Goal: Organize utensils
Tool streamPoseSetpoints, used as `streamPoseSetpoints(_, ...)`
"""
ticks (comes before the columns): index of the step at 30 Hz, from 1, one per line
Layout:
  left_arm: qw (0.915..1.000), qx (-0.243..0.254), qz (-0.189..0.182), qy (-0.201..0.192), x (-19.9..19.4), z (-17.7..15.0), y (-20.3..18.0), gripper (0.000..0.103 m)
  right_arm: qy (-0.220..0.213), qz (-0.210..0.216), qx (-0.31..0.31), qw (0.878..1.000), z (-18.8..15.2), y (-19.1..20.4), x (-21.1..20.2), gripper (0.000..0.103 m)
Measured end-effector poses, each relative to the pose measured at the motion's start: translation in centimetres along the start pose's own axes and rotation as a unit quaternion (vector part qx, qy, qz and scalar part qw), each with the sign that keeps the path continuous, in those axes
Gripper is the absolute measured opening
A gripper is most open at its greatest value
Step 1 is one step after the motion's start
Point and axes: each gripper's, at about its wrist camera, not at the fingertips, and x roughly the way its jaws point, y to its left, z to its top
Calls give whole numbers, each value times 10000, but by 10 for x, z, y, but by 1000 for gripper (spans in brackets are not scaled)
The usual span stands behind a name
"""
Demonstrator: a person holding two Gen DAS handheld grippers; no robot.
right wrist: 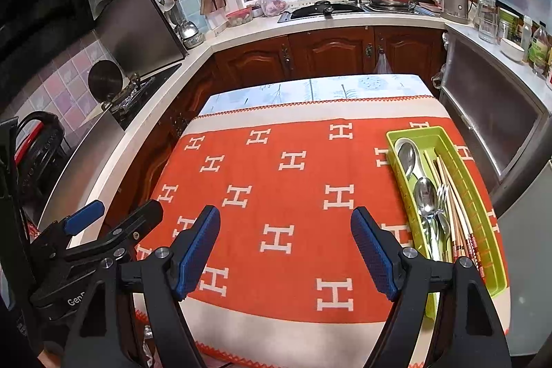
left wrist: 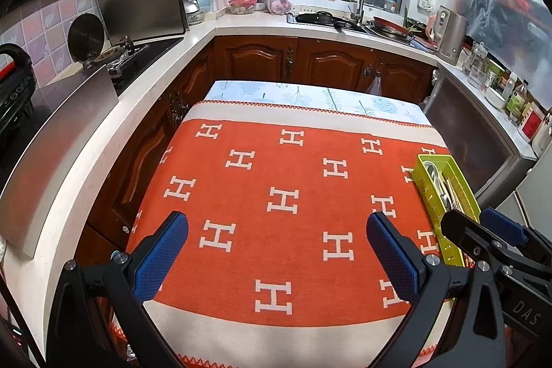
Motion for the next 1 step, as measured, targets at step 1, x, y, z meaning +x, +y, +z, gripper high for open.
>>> streamPoseSetpoints(1,10000,-13,-3,5,1,-1,2,102,23,-3,-19,10000,0,1,3,80)
